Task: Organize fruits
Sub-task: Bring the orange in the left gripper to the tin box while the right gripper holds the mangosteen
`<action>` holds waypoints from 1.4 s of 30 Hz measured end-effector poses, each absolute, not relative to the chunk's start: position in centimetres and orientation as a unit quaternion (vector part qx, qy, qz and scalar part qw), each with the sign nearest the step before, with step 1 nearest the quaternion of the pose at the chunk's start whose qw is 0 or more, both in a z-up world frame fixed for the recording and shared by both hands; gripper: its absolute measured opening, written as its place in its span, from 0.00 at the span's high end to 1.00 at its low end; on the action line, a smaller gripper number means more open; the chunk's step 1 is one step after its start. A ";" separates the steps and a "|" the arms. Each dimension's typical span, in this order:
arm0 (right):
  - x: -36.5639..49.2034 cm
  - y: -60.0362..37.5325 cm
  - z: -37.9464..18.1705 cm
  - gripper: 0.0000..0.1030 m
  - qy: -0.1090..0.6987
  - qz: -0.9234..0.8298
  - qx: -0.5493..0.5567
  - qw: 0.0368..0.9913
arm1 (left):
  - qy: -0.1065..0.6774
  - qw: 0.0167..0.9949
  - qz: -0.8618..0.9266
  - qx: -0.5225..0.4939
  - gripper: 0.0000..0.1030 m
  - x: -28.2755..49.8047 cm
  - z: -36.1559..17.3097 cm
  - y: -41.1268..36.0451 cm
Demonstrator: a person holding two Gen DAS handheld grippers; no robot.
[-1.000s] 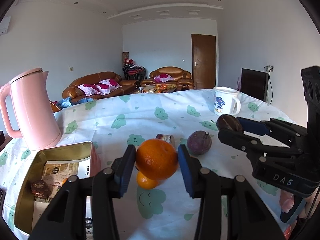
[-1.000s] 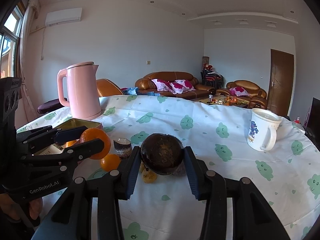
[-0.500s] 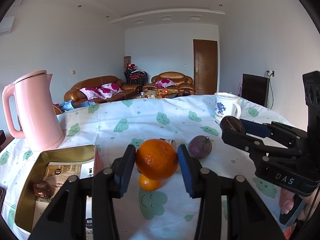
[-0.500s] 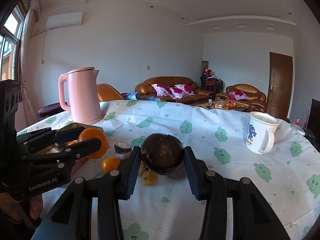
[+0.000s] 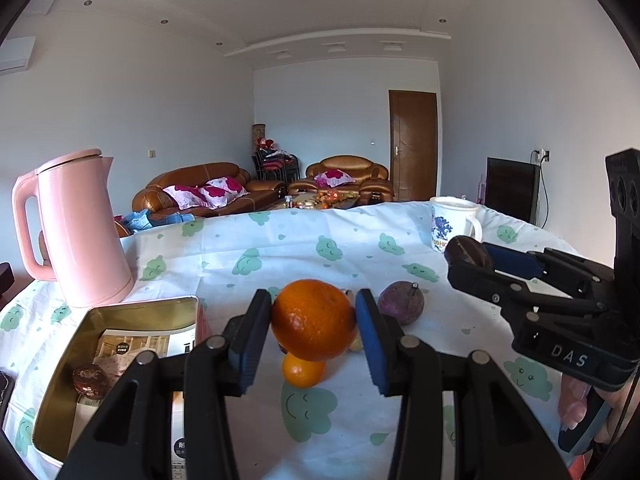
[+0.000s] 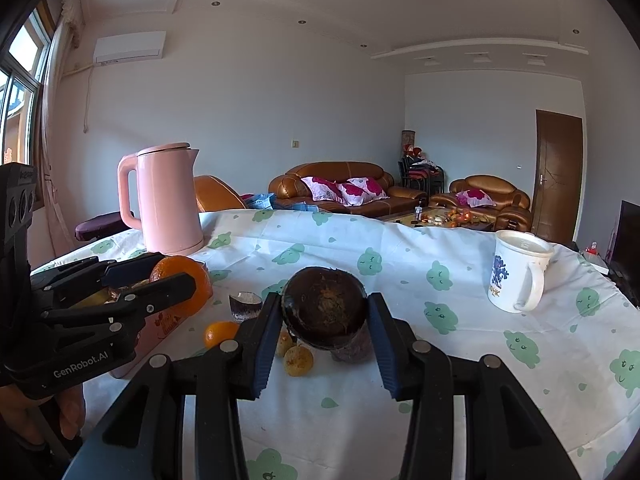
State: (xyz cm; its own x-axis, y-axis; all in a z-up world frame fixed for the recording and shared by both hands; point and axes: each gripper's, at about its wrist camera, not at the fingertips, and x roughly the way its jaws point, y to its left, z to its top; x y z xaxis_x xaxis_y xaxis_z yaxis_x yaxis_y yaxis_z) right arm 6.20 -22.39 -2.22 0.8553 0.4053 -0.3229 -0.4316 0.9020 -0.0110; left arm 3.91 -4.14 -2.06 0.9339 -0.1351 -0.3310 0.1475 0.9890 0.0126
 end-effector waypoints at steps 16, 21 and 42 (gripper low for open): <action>5.7 -22.4 -2.1 0.56 0.149 0.214 -0.040 0.965 | 0.164 0.984 -0.072 0.010 0.72 3.9 -2.0 -3.8; 5.5 -22.8 -2.1 0.56 0.146 0.211 -0.037 0.966 | 0.190 0.977 -0.083 0.040 0.28 4.7 -2.3 -5.2; 5.9 -23.2 -2.1 0.56 0.156 0.196 -0.033 0.967 | 0.374 0.912 -0.135 0.096 0.50 9.5 -6.5 -9.2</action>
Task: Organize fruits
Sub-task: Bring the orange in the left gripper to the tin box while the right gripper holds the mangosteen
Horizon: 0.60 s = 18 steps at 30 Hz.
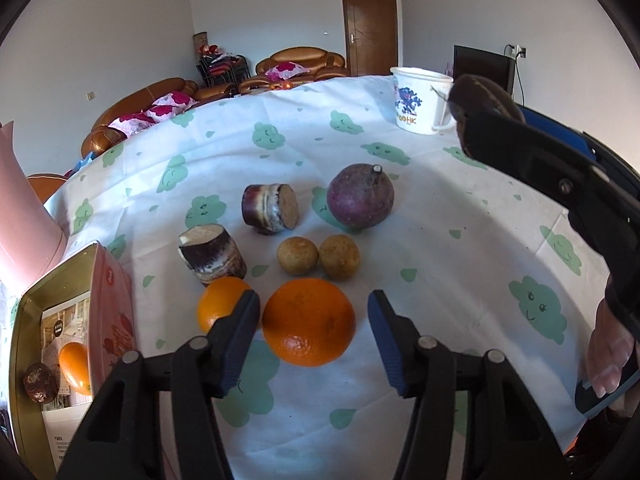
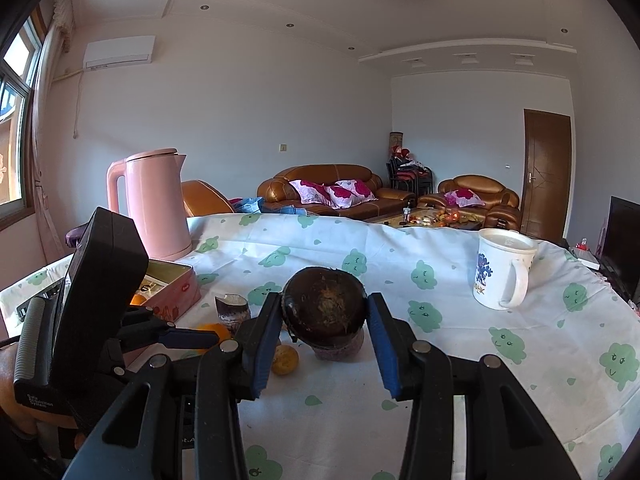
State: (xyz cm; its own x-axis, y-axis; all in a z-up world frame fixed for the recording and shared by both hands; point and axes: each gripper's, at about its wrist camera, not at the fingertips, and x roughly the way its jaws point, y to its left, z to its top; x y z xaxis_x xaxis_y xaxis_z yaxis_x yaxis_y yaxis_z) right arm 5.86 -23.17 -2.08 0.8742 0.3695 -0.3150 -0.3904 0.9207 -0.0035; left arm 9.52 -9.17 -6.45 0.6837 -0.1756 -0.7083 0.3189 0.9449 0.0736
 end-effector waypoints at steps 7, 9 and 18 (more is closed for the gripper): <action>6.1 -23.1 -2.1 0.56 0.161 0.197 -0.034 0.967 | 0.376 0.912 -0.143 0.078 0.53 9.5 -6.3 -8.6; 6.2 -23.2 -2.1 0.56 0.160 0.197 -0.034 0.967 | 0.374 0.913 -0.142 0.076 0.54 9.5 -6.2 -8.5; 5.9 -23.2 -2.1 0.56 0.152 0.197 -0.033 0.968 | 0.333 0.930 -0.141 0.057 0.54 8.4 -5.1 -7.5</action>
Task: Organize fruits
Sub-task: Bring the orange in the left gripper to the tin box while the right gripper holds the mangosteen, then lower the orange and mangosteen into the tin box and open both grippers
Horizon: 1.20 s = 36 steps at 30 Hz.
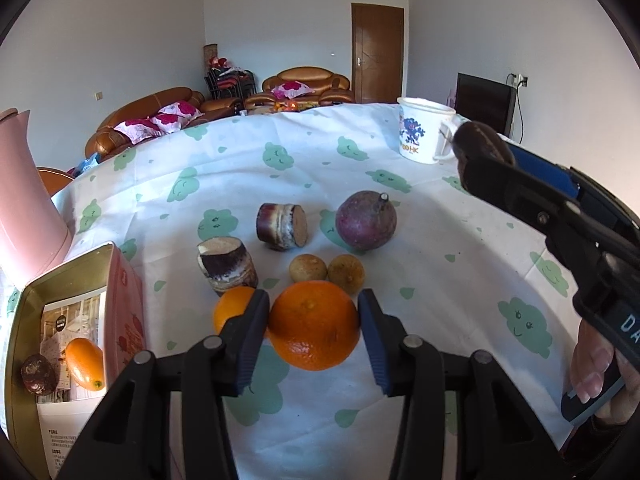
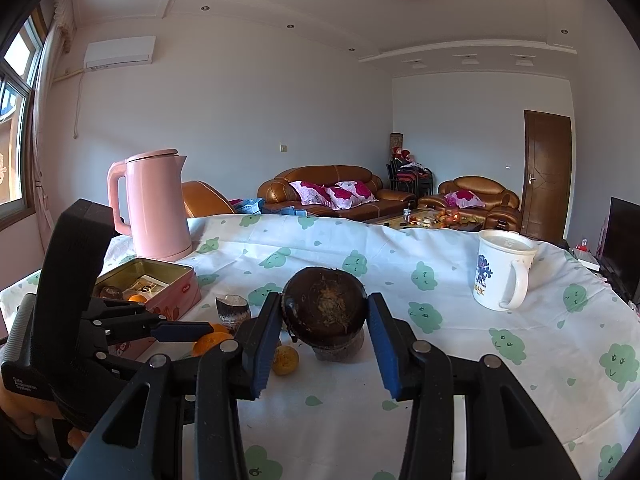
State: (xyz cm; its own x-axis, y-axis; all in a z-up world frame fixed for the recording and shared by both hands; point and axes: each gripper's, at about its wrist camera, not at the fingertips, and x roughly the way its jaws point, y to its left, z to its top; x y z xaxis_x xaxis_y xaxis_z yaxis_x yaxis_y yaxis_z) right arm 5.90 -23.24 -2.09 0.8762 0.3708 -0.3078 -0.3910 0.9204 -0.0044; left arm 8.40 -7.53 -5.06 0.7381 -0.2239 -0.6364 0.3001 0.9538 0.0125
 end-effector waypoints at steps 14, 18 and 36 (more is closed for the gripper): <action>5.0 -23.3 -1.8 0.56 0.124 0.198 -0.039 0.972 | 0.255 0.960 -0.106 0.041 0.54 6.6 -3.4 -6.0; 4.7 -22.7 -1.7 0.56 0.116 0.199 -0.048 0.972 | 0.228 0.969 -0.085 0.043 0.54 6.0 -2.6 -5.3; 4.0 -18.8 -0.6 0.56 0.109 0.239 -0.072 0.962 | 0.202 0.978 -0.050 0.016 0.54 4.6 -1.4 -1.6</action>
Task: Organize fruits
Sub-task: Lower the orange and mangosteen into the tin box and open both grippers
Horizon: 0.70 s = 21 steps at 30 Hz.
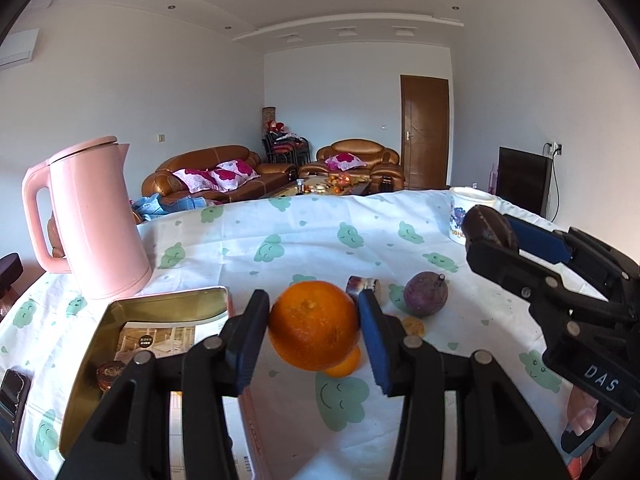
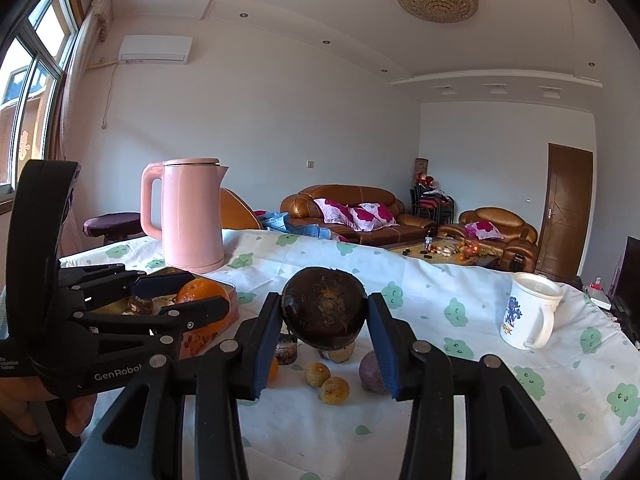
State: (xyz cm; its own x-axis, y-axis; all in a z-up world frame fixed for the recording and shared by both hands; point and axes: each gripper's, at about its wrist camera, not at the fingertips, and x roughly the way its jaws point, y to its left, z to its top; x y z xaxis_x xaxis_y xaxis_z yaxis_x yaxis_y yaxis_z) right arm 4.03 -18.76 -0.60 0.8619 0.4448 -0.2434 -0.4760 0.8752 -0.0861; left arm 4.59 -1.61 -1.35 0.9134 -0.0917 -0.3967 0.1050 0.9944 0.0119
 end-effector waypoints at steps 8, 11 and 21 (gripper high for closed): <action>4.4 -16.8 -0.2 0.56 0.113 0.266 -0.076 0.954 | 0.204 0.978 -0.034 0.005 0.54 4.3 -1.2 0.3; 4.5 -15.7 0.0 0.56 0.115 0.277 -0.082 0.951 | 0.207 0.978 -0.026 0.000 0.54 4.3 -1.3 1.2; 4.7 -12.0 0.1 0.56 0.122 0.312 -0.099 0.937 | 0.212 0.977 0.000 -0.019 0.54 3.9 -1.4 4.4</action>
State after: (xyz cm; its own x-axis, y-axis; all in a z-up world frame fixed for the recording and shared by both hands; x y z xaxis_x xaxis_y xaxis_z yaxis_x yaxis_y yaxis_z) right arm 4.67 -11.99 0.15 0.7761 0.5599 -0.2903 -0.6083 0.7860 -0.1104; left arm 3.94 4.40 -1.42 0.9098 -0.0075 -0.4150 -0.0090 0.9992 -0.0378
